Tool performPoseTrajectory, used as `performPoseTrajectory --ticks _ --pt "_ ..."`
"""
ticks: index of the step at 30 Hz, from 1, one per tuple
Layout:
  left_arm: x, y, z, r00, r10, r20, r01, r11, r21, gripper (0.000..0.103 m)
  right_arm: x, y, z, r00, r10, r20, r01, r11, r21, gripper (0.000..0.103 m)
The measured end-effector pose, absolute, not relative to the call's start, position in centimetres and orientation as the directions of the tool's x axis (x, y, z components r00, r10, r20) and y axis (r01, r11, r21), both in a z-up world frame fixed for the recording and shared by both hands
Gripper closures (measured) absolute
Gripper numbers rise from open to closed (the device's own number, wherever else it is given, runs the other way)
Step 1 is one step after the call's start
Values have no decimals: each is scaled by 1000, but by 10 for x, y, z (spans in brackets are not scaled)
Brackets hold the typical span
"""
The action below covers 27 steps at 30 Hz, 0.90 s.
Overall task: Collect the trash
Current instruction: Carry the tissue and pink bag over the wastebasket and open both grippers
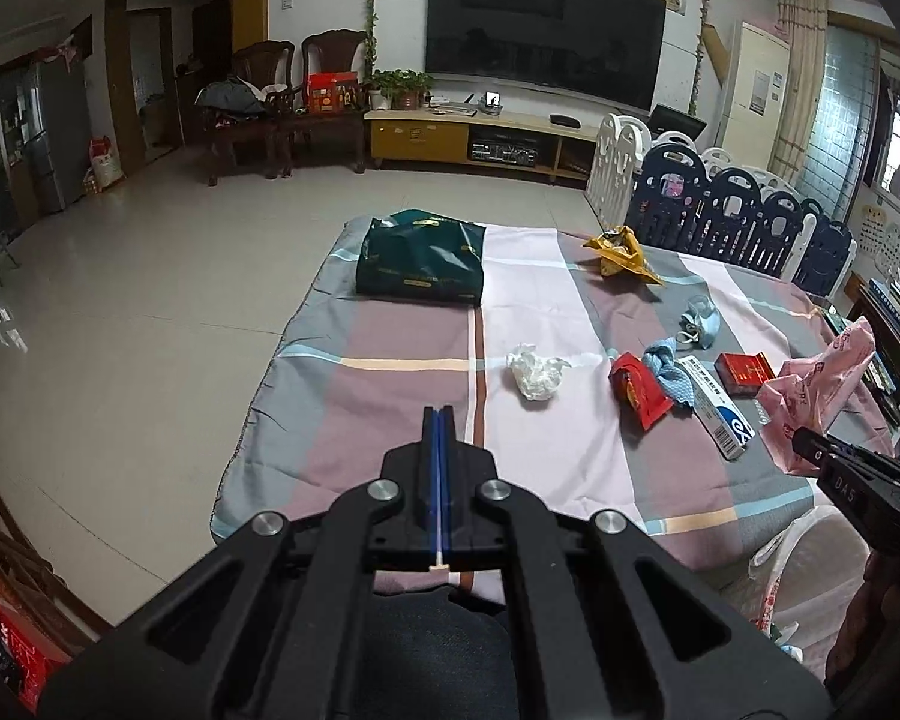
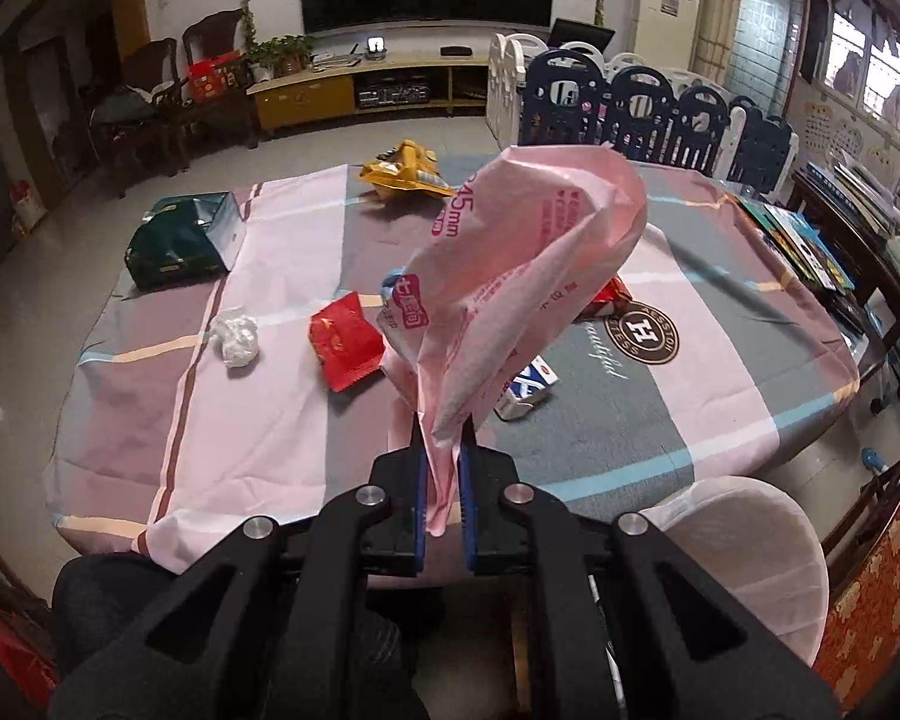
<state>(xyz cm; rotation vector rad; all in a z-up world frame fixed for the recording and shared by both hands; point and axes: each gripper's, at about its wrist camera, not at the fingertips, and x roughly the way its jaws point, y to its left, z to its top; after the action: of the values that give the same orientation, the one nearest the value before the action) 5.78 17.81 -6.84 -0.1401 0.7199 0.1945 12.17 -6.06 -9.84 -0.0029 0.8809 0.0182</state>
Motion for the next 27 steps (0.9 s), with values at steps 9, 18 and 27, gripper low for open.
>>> performPoseTrajectory --ticks 9,18,27 --pt "58 193 -73 725 102 -682 -248 961 -120 102 120 -57 -91 643 35 -765 -41 999 11 93" --pt "64 173 -68 722 -133 -679 -84 957 -278 102 98 -115 -72 684 30 -729 3 999 44 93" --pt "68 86 -44 638 -469 -611 215 870 -444 102 44 -200 -52 722 28 -691 49 995 92 93"
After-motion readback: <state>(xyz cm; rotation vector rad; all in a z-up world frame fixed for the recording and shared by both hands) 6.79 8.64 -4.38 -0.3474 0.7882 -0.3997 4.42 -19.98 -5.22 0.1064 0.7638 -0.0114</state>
